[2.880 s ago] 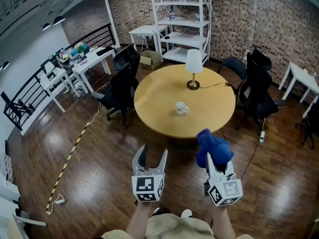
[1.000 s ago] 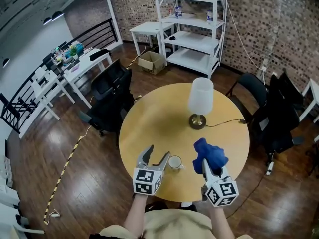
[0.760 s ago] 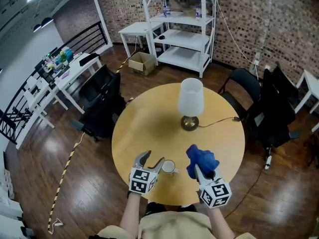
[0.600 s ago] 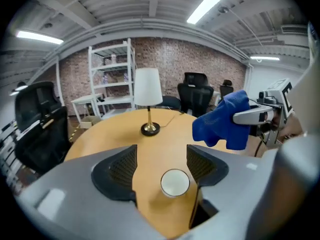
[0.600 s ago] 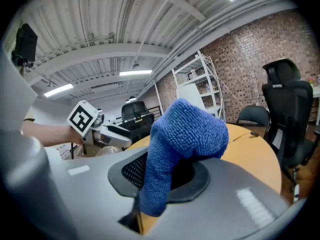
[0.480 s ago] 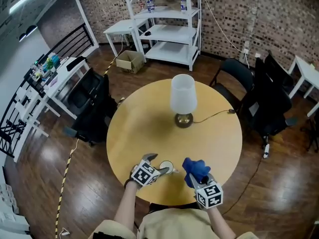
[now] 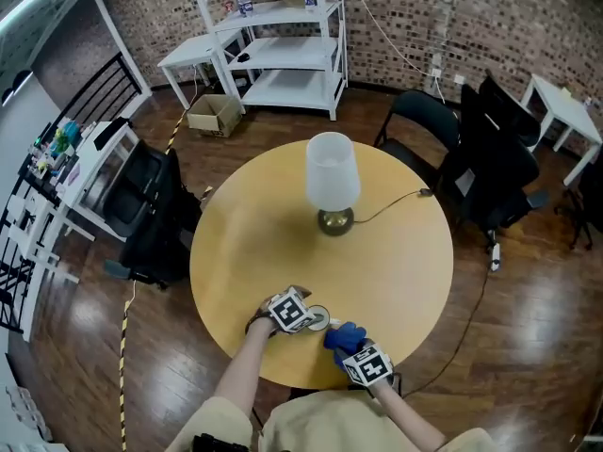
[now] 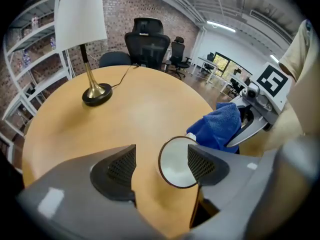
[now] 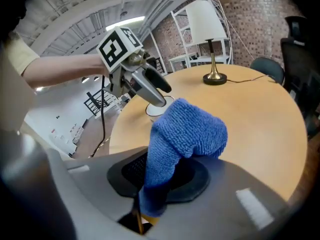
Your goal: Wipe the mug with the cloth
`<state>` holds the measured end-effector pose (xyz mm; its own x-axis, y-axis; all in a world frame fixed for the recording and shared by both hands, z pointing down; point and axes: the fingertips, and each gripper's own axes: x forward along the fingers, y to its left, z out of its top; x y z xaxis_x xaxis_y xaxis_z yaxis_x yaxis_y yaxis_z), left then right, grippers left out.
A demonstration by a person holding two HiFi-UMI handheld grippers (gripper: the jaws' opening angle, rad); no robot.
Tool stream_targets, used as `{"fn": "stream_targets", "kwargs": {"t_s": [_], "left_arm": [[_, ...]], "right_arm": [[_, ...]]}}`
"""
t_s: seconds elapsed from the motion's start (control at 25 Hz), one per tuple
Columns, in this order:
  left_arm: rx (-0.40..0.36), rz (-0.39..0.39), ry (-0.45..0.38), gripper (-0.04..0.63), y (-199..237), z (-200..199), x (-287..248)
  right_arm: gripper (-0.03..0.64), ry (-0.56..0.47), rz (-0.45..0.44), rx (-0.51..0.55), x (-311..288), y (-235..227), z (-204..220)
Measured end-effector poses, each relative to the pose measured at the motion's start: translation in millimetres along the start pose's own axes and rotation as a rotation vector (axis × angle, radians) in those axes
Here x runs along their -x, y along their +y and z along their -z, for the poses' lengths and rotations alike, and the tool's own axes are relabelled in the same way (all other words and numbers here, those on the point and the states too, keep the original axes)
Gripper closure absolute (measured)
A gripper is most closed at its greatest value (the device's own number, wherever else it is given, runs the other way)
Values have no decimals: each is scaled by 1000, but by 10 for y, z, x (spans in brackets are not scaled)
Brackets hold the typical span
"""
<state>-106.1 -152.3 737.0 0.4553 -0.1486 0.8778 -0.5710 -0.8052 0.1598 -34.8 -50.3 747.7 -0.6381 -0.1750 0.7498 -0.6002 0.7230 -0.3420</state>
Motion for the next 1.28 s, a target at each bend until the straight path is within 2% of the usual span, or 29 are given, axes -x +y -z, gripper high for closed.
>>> {"fn": "stream_targets", "kwargs": {"t_s": [0.08, 0.2, 0.24, 0.28, 0.32, 0.52, 0.68, 0.8, 1.0, 1.16, 1.28], "left_arm": [[-34, 25, 41, 295, 6, 50, -109], [-73, 16, 85, 345, 55, 89, -244], [-72, 14, 93, 382, 50, 92, -287], [-68, 11, 101, 456, 32, 104, -335], [-66, 3, 110, 562, 18, 123, -378], [-27, -41, 127, 561, 79, 116, -410], [119, -48, 155, 560, 92, 190, -440], [289, -47, 147, 557, 79, 224, -460], [550, -102, 129, 568, 112, 334, -401], [657, -149, 143, 568, 33, 341, -360], [697, -243, 140, 568, 121, 366, -328]], "right_arm": [[541, 5, 7, -12, -143, -6, -42], [541, 1, 18, -27, -305, -42, -137], [541, 2, 18, -28, -350, -45, -161], [541, 7, 16, -27, -390, -42, -178], [541, 16, 14, -22, -426, -37, -190], [541, 65, 13, 31, -535, -105, -194], [541, 88, 7, 79, -566, -107, -208], [541, 84, 1, 81, -544, -72, -203], [541, 84, -14, 100, -587, 104, -158], [541, 100, -22, 123, -621, 130, -116], [541, 108, -30, 122, -642, 170, -98]]}}
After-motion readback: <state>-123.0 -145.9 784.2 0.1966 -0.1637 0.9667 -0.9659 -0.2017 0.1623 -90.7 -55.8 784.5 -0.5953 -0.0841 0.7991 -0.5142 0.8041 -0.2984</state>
